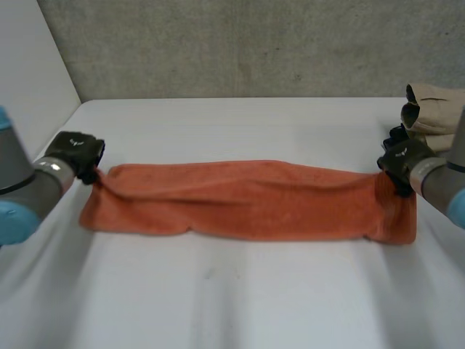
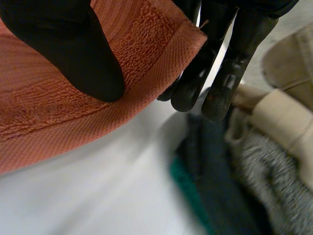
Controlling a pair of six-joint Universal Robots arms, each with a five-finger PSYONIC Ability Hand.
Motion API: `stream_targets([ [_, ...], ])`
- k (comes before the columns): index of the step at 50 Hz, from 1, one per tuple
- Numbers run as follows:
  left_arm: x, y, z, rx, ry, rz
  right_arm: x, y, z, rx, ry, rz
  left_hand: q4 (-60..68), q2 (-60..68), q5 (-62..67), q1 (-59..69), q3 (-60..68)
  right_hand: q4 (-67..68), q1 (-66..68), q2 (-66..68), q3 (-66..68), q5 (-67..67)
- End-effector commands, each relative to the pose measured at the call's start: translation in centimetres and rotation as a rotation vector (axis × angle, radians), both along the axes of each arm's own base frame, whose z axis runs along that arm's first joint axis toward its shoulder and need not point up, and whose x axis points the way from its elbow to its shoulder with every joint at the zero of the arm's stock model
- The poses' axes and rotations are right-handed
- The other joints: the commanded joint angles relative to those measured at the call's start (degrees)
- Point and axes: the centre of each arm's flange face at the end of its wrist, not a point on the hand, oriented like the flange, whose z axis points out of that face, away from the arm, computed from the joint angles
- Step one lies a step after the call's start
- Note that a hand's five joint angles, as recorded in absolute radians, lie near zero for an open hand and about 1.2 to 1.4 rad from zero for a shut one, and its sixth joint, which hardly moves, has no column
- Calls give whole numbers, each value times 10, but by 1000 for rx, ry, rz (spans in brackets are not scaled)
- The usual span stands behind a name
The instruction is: Fold the laundry.
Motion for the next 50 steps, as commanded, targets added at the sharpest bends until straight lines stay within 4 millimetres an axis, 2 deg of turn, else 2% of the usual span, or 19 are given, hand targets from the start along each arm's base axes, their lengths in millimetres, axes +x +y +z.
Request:
stream_targets([
  [1, -24, -42, -21, -89, -19, 60, 7, -42, -17, -133, 15, -28, 113, 115, 137, 139, 117, 118, 231, 126, 125, 129],
  [4, -38, -46, -30, -100, -16, 36, 13, -48, -24, -150, 15, -22, 113, 115, 137, 139, 117, 118, 231, 126, 125, 129],
  [7, -39, -53, -28, -130, -12, 45, 19, -54, -22, -185, 0, -20, 113, 115, 137, 139, 117, 91, 203, 99, 97, 101],
  [8, -41, -54, -26, -141, -9, 43, 20, -56, -20, -201, -5, -24, 113, 115, 137, 139, 117, -135, -22, -126, -128, -124],
  [9, -44, -53, -25, -149, -6, 32, 20, -57, -19, -210, -6, -25, 38, 40, 62, 64, 42, -365, -252, -357, -358, -354],
  [10, -46, -53, -25, -156, -5, 26, 21, -57, -18, -221, -9, -26, -203, -200, -179, -177, -199, -582, -469, -574, -575, -571],
  [11, -51, -51, -24, -166, -2, 9, 24, -57, -14, -237, -15, -26, -586, -584, -563, -560, -582, -582, -469, -574, -575, -571],
  [12, -54, -49, -23, -172, 1, -1, 27, -55, -13, -238, -16, -20, -439, -436, -415, -413, -435, -582, -469, -574, -575, -571],
  [13, -57, -47, -21, -177, 3, -10, 29, -53, -12, -236, -18, -14, -447, -445, -423, -421, -443, -582, -469, -574, -575, -571],
  [15, -63, -39, -14, -189, 6, -26, 39, -42, -5, -232, -40, 10, -578, -576, -554, -552, -574, -582, -469, -574, -575, -571],
  [18, -62, -29, 7, -231, 18, -28, 39, -26, 17, -231, -104, 8, -587, -585, -563, -561, -583, -582, -469, -574, -575, -571],
  [22, -59, -13, 20, -237, 28, -28, 37, -4, 40, -206, -210, 33, -587, -585, -563, -561, -583, -582, -469, -574, -575, -571],
  [27, -53, 15, 31, -209, 27, -32, 33, 38, 51, -61, -298, 74, -587, -585, -563, -561, -583, -582, -469, -574, -575, -571],
  [29, -50, 25, 34, -200, 27, -33, 23, 46, 49, -2, -323, 47, -587, -585, -563, -561, -583, -582, -469, -574, -575, -571],
  [34, -44, 55, 30, -156, 19, -49, -13, 59, 22, 160, -366, -73, -587, -585, -563, -561, -583, -529, -416, -521, -522, -518],
  [40, -44, 70, 25, -128, 27, -84, -23, 64, -3, 170, -383, -80, -587, -585, -563, -561, -583, -473, -361, -465, -466, -462],
  [46, -43, 71, 22, -119, 35, -83, -31, 53, -29, 132, -381, -95, -587, -585, -563, -561, -583, -435, -322, -427, -428, -424],
  [47, -43, 71, 22, -120, 37, -83, -31, 50, -33, 133, -380, -98, -587, -585, -563, -561, -583, -410, -297, -402, -403, -399],
  [50, -43, 70, 22, -123, 46, -81, -32, 44, -44, 133, -372, -103, -587, -585, -563, -561, -583, -163, -50, -155, -156, -152],
])
